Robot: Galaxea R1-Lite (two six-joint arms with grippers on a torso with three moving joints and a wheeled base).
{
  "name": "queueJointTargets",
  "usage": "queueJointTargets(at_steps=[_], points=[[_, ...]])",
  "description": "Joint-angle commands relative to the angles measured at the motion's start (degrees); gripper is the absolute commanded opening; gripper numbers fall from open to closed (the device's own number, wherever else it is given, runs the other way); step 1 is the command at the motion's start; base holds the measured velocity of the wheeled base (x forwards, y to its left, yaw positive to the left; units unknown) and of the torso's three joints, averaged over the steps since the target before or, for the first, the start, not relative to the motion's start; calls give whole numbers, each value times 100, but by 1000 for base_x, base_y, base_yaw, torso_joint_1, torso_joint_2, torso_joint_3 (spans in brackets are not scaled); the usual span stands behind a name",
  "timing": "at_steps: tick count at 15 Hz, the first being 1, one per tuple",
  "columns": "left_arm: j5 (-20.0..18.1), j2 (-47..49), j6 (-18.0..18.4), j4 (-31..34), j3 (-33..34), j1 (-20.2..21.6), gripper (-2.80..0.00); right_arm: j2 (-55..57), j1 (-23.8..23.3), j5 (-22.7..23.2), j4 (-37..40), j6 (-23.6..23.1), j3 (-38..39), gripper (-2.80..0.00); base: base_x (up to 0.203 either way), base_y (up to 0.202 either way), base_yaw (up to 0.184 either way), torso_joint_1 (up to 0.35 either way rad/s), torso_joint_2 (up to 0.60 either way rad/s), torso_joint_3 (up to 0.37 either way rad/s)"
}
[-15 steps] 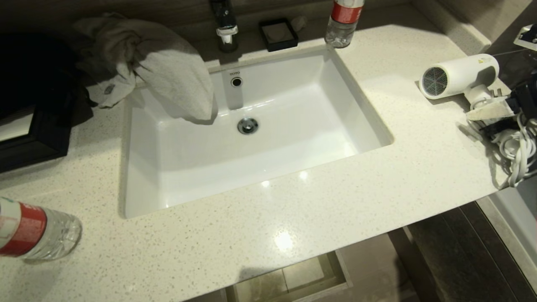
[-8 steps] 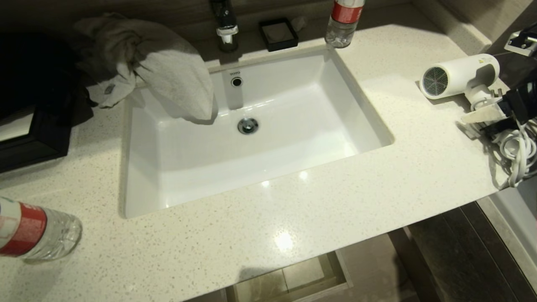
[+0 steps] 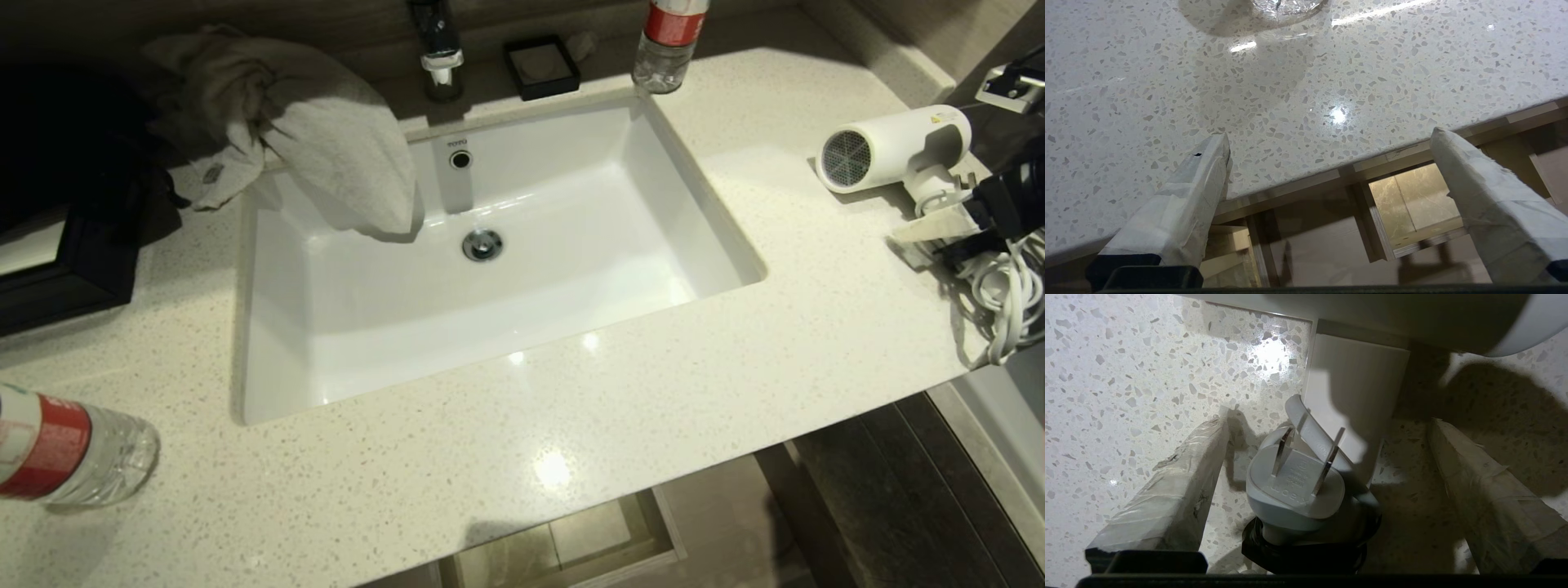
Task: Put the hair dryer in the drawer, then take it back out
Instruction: Pick up the hairdryer
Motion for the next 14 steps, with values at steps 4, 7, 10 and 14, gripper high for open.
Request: queueJointTargets(at_steps=[4, 7, 10, 14], points=[[-1, 0, -1, 2, 0, 0, 0, 11, 6, -76, 29, -29, -6, 0, 0, 0, 0, 0, 0, 0], [-1, 0, -1, 2, 0, 0, 0, 2, -3, -76, 29, -21, 3, 0, 0, 0, 0, 0, 0, 0], [-1, 0, -1, 2, 0, 0, 0, 2, -3, -76, 29, -21, 3, 0, 0, 0, 0, 0, 0, 0], [-1, 0, -1, 2, 0, 0, 0, 2, 23, -67, 82, -47, 20, -280, 0, 0, 0, 0, 0, 0]])
